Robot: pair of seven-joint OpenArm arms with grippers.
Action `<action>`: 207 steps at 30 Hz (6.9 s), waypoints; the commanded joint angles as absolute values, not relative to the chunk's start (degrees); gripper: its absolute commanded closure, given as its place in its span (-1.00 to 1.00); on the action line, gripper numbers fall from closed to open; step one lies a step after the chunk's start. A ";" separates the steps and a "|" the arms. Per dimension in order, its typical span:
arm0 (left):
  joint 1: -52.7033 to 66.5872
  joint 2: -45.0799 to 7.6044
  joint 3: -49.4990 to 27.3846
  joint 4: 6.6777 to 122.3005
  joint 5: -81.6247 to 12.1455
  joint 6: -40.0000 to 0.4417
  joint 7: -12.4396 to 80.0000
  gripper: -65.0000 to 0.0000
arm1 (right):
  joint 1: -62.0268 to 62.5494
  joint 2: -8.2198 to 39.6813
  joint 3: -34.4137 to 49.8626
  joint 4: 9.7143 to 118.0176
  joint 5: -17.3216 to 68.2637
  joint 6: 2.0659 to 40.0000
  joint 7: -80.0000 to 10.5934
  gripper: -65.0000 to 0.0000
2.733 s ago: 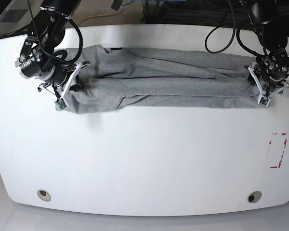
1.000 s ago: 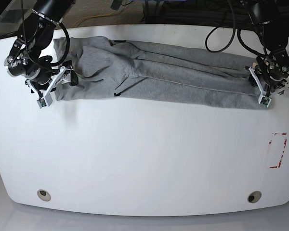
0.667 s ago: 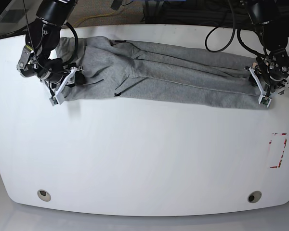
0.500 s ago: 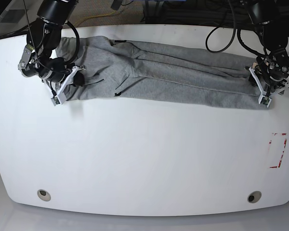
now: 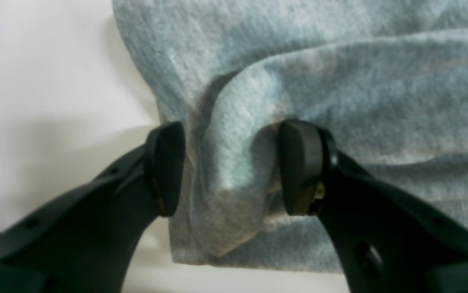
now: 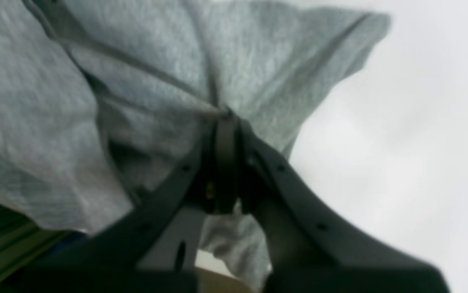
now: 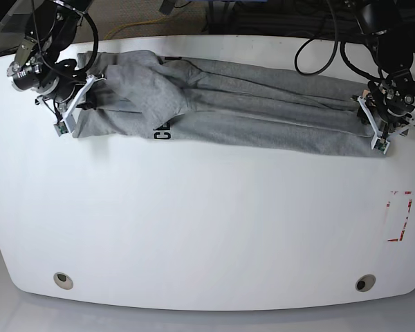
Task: Fold the T-shirt properly
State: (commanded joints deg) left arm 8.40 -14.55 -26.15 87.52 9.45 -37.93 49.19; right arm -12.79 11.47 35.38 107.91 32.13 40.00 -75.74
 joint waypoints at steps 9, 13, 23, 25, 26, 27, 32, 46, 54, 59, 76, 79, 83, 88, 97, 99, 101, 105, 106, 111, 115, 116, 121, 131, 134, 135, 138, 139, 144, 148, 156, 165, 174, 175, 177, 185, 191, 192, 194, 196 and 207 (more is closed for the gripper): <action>8.40 -14.55 -26.15 87.52 9.45 -37.93 49.27 -0.05 | -13.58 10.95 38.02 110.81 33.19 40.00 -76.00 -0.07; 8.40 -14.55 -26.15 87.52 9.45 -37.93 49.27 -0.05 | -15.87 10.95 39.87 116.35 40.22 40.00 -76.00 -0.40; 8.31 -14.46 -26.24 87.69 9.19 -37.93 49.45 -0.05 | -17.98 9.80 31.25 106.15 50.07 40.00 -75.47 -0.39; 8.31 -14.37 -26.24 88.04 9.10 -37.93 49.36 -0.06 | -17.98 9.71 29.76 101.23 50.07 40.00 -73.36 -0.39; 8.31 -14.29 -26.24 88.13 9.10 -37.93 49.36 -0.06 | -17.98 9.98 28.97 98.86 50.07 40.00 -71.87 -0.39; 8.22 -14.29 -26.33 88.13 8.92 -37.93 49.36 -0.06 | -17.98 10.15 28.26 96.84 50.07 40.00 -70.20 -0.39; 6.99 -14.29 -26.51 88.22 1.54 -38.37 49.45 -0.15 | -13.76 13.76 24.04 87.60 49.98 40.00 -65.71 -0.39; 5.32 -16.66 -40.92 94.81 -19.03 -40.00 59.21 -0.78 | -4.35 18.95 13.23 77.76 49.98 40.00 -56.13 -0.39; 5.14 -20.62 -44.62 81.54 -28.35 -40.00 60.62 -0.78 | -4.62 18.59 13.14 77.76 49.98 40.00 -56.13 -0.39; 3.12 -22.11 -43.30 75.03 -31.52 -40.00 60.53 -0.78 | -4.88 18.59 13.14 77.76 49.98 40.00 -56.13 -0.39; 3.38 -21.76 -37.23 72.57 -31.87 -40.00 60.79 1.00 | -4.88 18.51 13.49 77.76 46.99 40.00 -56.04 -0.27; 4.79 -21.85 -37.67 72.92 -32.04 -40.00 60.79 0.97 | -4.88 17.10 13.58 77.76 43.82 40.00 -55.96 -0.05; 7.43 -21.93 -40.92 76.26 -32.13 -40.00 60.88 0.98 | -4.88 15.52 16.22 77.85 39.52 40.00 -55.96 0.06; 11.74 -21.67 -46.64 83.30 -32.13 -40.00 64.84 0.98 | -4.97 12.79 20.26 77.93 34.59 40.00 -55.96 0.00; 13.41 -18.33 -51.30 95.96 -31.96 -40.00 73.89 0.97 | -4.79 12.53 20.26 77.93 32.92 40.00 -55.96 0.00; 13.23 -17.36 -50.42 98.51 -32.04 -40.00 75.30 0.97 | -4.70 12.53 20.18 77.93 32.92 40.00 -55.96 0.00; 12.88 -16.13 -48.48 100.70 -32.13 -40.00 76.26 0.97 | -4.70 12.44 20.18 77.93 32.92 40.00 -55.96 0.00; 10.95 -13.14 -42.42 106.59 -31.78 -40.00 77.58 0.97 | -4.53 11.82 20.09 77.93 32.84 40.00 -55.96 0.00; 10.86 -12.26 -40.92 107.56 -31.78 -40.00 77.58 0.97 | -4.53 11.74 20.09 77.93 32.84 40.00 -55.96 0.00; 9.10 -8.66 -31.52 110.55 -31.87 -40.00 77.67 0.97 | -4.53 11.56 20.09 77.93 32.84 40.00 -55.96 0.00; 7.96 -7.16 -23.69 110.55 -31.78 -40.00 77.67 0.97 | -4.53 11.47 20.09 77.93 32.84 40.00 -55.96 0.00; 7.87 -6.64 -21.32 110.55 -31.78 -40.00 77.67 0.97 | -4.53 11.38 20.09 77.93 32.84 40.00 -55.96 0.00; 5.85 -6.20 -14.46 110.46 -32.04 -40.00 77.67 0.97 | -4.53 11.38 20.09 77.93 32.84 40.00 -55.96 0.00; 1.98 -1.45 -9.01 108.44 -31.78 -40.00 77.49 0.97 | -4.62 11.38 20.09 77.93 32.84 40.00 -55.96 0.00; 1.27 -0.84 -9.01 106.33 -31.78 -39.34 77.49 0.97 | -4.70 11.38 20.09 77.93 32.84 40.00 -55.96 0.00; 0.57 -0.84 -9.01 105.71 -31.78 -38.90 77.49 0.96 | -4.70 11.38 20.09 77.93 32.84 40.00 -55.96 0.00; -0.84 -0.84 -8.22 103.52 -32.13 -38.64 77.49 0.95 | -4.70 11.38 20.09 77.93 32.84 40.00 -55.96 0.00; -0.92 -0.92 -7.08 103.08 -32.13 -38.64 77.49 0.91 | -4.70 11.38 20.09 77.93 32.84 40.00 -55.96 0.00; -1.19 -1.19 -1.27 102.73 -31.87 -38.55 77.49 0.23 | -4.62 11.38 20.09 77.93 32.84 40.00 -56.04 0.00; -1.10 -1.10 0.04 102.90 -32.04 -38.55 77.49 -0.19 | -4.53 11.38 20.09 77.93 32.92 40.00 -56.04 0.00; -0.84 -2.68 8.22 109.67 -32.13 -38.99 77.49 -0.19 | -4.44 11.38 20.09 77.93 33.01 40.00 -56.04 0.00; -1.36 -2.95 8.84 110.99 -31.87 -39.08 77.49 -0.19 | -4.44 11.30 20.09 77.93 33.01 40.00 -56.04 0.00; -1.10 -6.11 -6.55 110.64 -31.69 -38.64 77.49 -0.17 | -4.00 11.21 20.53 81.63 33.19 40.00 -57.19 0.00; -0.13 -7.25 -7.52 110.64 -31.69 -38.64 77.32 -0.11 | -4.00 11.21 20.62 83.30 33.19 40.00 -58.42 0.00; 0.92 -8.57 -8.04 110.64 -31.69 -38.64 77.32 0.12 | -3.65 11.21 20.79 85.58 33.27 40.00 -60.00 0.00; 5.14 -12.09 -8.22 106.33 -29.76 -39.08 77.14 1.00 | 2.42 10.59 32.31 90.33 33.27 40.00 -69.05 -0.06; 8.57 -12.26 -8.04 104.92 -29.41 -39.08 69.93 0.99 | 7.69 13.67 39.52 90.15 32.92 40.00 -72.75 -0.66; 8.57 -12.26 -8.04 104.31 -29.41 -39.08 69.67 0.99 | 8.40 14.02 39.87 89.80 32.92 40.00 -72.75 -0.66; 8.40 -12.09 -7.96 102.90 -29.41 -39.08 69.67 0.99 | 10.42 15.78 40.22 86.29 32.92 40.00 -72.57 -0.64; 8.40 -11.91 -7.96 102.64 -29.67 -39.08 69.67 0.99 | 12.09 17.45 41.54 81.36 32.84 40.00 -72.31 -0.64; 5.58 -11.82 -7.78 97.71 -29.49 -39.08 69.41 0.99 | 14.29 20.88 43.12 65.36 33.10 40.00 -67.03 -0.64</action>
State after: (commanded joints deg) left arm 5.58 -11.82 -7.78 97.71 -29.49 -39.08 69.41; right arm 14.29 20.88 43.12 65.36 33.10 40.00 -67.03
